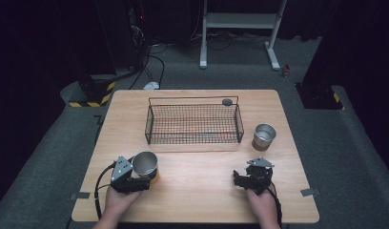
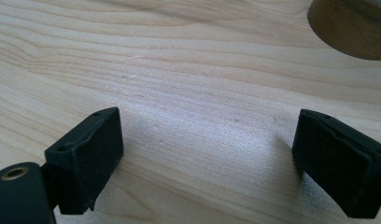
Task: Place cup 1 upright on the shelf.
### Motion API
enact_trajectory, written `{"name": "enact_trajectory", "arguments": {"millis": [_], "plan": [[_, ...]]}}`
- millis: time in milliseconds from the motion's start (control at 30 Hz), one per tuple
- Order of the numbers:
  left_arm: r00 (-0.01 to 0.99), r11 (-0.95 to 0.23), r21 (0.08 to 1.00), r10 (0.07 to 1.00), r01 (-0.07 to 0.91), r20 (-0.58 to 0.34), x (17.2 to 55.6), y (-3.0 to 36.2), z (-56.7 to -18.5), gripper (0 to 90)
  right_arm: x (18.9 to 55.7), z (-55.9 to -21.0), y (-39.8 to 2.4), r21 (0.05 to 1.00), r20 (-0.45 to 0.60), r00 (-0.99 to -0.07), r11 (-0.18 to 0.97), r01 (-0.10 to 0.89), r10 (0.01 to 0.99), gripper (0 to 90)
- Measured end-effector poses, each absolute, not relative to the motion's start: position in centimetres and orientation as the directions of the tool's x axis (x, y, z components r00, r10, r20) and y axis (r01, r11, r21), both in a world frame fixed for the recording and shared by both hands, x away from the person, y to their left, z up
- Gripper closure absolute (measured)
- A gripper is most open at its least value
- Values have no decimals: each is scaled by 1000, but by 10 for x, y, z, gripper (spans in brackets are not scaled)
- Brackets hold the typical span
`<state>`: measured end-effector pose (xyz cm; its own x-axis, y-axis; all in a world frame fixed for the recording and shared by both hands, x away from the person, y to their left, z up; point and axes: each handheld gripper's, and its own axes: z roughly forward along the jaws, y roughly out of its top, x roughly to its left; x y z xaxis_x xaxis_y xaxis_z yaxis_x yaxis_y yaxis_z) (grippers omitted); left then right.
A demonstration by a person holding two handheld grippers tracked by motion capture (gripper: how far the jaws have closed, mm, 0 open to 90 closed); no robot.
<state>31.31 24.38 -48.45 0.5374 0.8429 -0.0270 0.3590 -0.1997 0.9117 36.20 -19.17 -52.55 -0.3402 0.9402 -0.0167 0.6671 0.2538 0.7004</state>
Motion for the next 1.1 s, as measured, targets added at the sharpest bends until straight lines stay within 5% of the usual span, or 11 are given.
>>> {"name": "enact_trajectory", "arguments": {"millis": [1100], "plan": [[566, -194, 932, 824, 307, -15, 326, 235, -454, 133, 362, -525, -192, 699, -13, -345, 255, 669, 939, 88]]}}
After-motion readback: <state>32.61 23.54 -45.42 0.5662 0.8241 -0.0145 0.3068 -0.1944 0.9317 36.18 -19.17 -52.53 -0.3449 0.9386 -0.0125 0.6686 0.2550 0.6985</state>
